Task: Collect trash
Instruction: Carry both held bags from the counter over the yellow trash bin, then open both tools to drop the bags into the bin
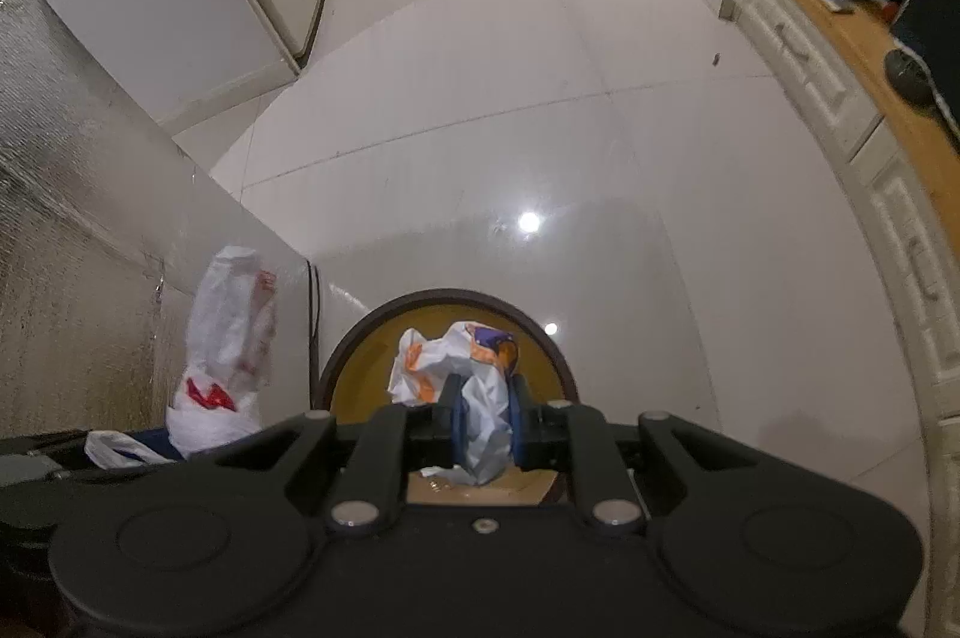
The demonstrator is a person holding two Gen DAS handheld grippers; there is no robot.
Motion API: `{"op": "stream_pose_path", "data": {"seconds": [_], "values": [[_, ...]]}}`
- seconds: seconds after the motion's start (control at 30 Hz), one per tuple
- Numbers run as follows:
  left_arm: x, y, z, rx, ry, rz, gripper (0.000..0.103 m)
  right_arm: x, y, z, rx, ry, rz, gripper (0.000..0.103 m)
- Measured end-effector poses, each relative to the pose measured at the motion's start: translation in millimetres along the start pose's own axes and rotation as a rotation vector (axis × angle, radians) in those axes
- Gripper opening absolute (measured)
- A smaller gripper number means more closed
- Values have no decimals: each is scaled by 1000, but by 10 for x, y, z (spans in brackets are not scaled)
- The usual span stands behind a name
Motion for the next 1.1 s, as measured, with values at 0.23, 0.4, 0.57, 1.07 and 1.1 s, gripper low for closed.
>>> {"op": "stream_pose_path", "data": {"seconds": [0.23, 0.4, 0.57, 1.07, 1.1], "values": [[31, 189, 11, -2, 4, 33, 50, 41, 187, 28, 23, -5, 14, 17], [41, 277, 16, -8, 0, 50, 50, 76, 302, 71, 34, -7, 30, 19], [54, 333, 90, 1, -19, 61, 50, 108, 327, 98, 64, 10, 18, 35], [36, 426, 56, 18, -2, 73, 86, 15, 398, -86, 11, -26, 63, 49], [25, 432, 69, 25, -3, 80, 88, 4, 400, -90, 7, -32, 67, 50]]}}
Point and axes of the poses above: each gripper's, at about its wrist camera, not at the fingertips, and y roughly the way its jaws point, z to its left, x to its top, the point moved 7 cm from there along y, roughly the way its jaws point, and after that the axes turned 1 degree about -z, right-handed, at the moved point
